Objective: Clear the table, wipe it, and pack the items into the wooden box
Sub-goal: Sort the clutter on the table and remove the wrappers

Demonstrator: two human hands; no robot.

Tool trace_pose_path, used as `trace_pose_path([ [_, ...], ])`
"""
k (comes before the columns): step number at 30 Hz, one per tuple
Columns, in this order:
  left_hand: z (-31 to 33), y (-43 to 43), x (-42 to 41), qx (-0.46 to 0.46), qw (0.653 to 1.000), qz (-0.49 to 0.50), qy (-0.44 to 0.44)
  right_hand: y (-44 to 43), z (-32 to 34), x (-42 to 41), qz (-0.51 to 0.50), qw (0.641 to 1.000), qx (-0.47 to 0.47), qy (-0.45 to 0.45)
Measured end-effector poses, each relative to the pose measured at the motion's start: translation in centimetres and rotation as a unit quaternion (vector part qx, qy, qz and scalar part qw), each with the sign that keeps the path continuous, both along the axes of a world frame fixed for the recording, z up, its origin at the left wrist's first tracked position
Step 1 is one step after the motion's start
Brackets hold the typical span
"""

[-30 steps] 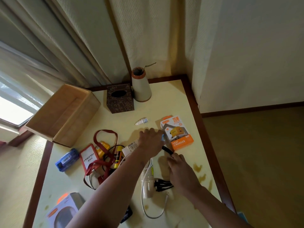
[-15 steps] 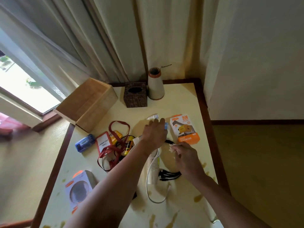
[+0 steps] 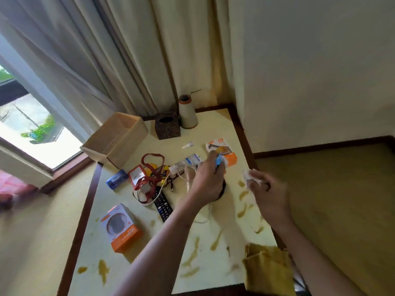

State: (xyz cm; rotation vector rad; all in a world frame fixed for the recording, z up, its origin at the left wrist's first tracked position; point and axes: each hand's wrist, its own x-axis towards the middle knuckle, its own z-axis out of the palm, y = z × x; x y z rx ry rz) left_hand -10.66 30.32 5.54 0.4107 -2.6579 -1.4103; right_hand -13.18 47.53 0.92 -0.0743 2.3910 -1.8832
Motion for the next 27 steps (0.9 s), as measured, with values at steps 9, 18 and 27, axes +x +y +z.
trace_pose_path([
  [9,-7.6,14.3,7.0,0.179,0.976,-0.095,-0.080,13.5,-4.1,11.2,-0.151,0.984,0.000,-0.097],
  [18,-19.5,29.9,12.3,0.336,0.898,-0.118,-0.259,27.8,-17.9,14.5,-0.233,0.929,0.009,-0.287],
  [27,-40.2,40.6,9.9,0.393,0.859,0.040,-0.326,37.1,-33.9,12.5,-0.205,0.903,0.037,-0.375],
])
